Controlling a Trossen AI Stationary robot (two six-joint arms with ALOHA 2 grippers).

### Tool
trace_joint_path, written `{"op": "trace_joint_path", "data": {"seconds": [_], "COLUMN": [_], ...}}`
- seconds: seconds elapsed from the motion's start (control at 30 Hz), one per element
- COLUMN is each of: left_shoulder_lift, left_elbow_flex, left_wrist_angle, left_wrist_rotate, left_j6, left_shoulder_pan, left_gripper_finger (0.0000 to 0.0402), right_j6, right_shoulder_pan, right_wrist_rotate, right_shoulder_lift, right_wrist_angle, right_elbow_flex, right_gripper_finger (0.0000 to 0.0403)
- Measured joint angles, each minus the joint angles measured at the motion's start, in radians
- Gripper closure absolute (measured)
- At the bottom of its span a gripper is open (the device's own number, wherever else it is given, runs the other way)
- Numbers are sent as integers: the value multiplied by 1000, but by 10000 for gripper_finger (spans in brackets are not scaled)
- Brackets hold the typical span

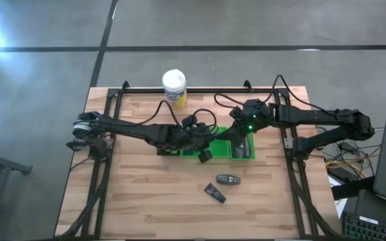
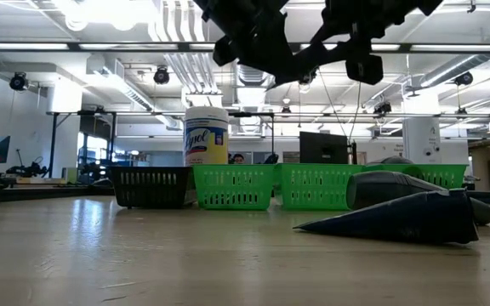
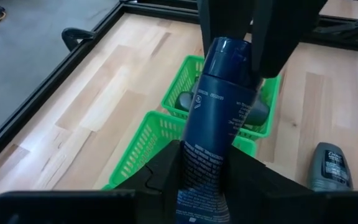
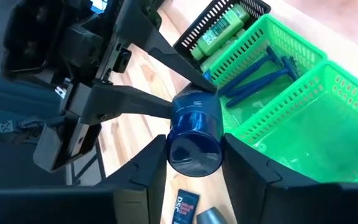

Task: Pick & Place Travel size toiletries
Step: Put the shave cream into the middle green bin

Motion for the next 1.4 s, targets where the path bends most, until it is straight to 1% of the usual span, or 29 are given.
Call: {"op": "trace_joint_path", "data": {"seconds": [0.13,0.27,0.33,0.43,0.5,0.57,0.63,0.7,0.83,0.93,1.07,1.13,1.23,1.3,1.4], "left_shoulder_lift": [0,0,0,0,-1,-3,-4,-5,-5,-5,-17,-29,-51,-64,-78], "left_elbow_flex": [0,0,-1,-1,-1,-1,-1,-1,-1,-1,-1,-1,-1,-1,-1], "left_wrist_angle": [-8,-35,-38,-41,-54,-58,-74,-79,-85,-107,-184,-235,-304,-326,-352], "left_wrist_rotate": [-2,1,2,2,2,2,1,1,1,1,-4,-27,-89,-131,-165], "left_j6": [-51,-128,-149,-181,-204,-224,-236,-239,-240,-248,-287,-310,-338,-360,-394], "left_shoulder_pan": [0,-2,-2,-3,-5,-9,-13,-18,-25,-29,-47,-68,-104,-124,-136], "left_gripper_finger": [273,233,212,183,169,160,157,157,156,156,156,156,156,156,156], "right_j6": [-15,-23,-55,-85,-91,-128,-193,-288,-482,-609,-759,-831,-909,-948,-984], "right_shoulder_pan": [-25,-70,-87,-106,-133,-169,-194,-216,-246,-249,-248,-250,-250,-248,-248], "right_wrist_rotate": [14,27,22,-58,-156,-242,-261,-252,-241,-242,-244,-243,-243,-247,-265], "right_shoulder_lift": [-1,30,58,112,150,186,220,251,337,414,527,576,634,671,707], "right_wrist_angle": [3,-48,-76,-67,-55,-100,-174,-279,-424,-496,-596,-652,-709,-737,-751], "right_elbow_flex": [-16,-32,-33,-33,-29,-12,24,67,162,242,345,395,455,488,519], "right_gripper_finger": [280,270,266,268,272,275,275,271,262,263,270,271,262,254,246]}}
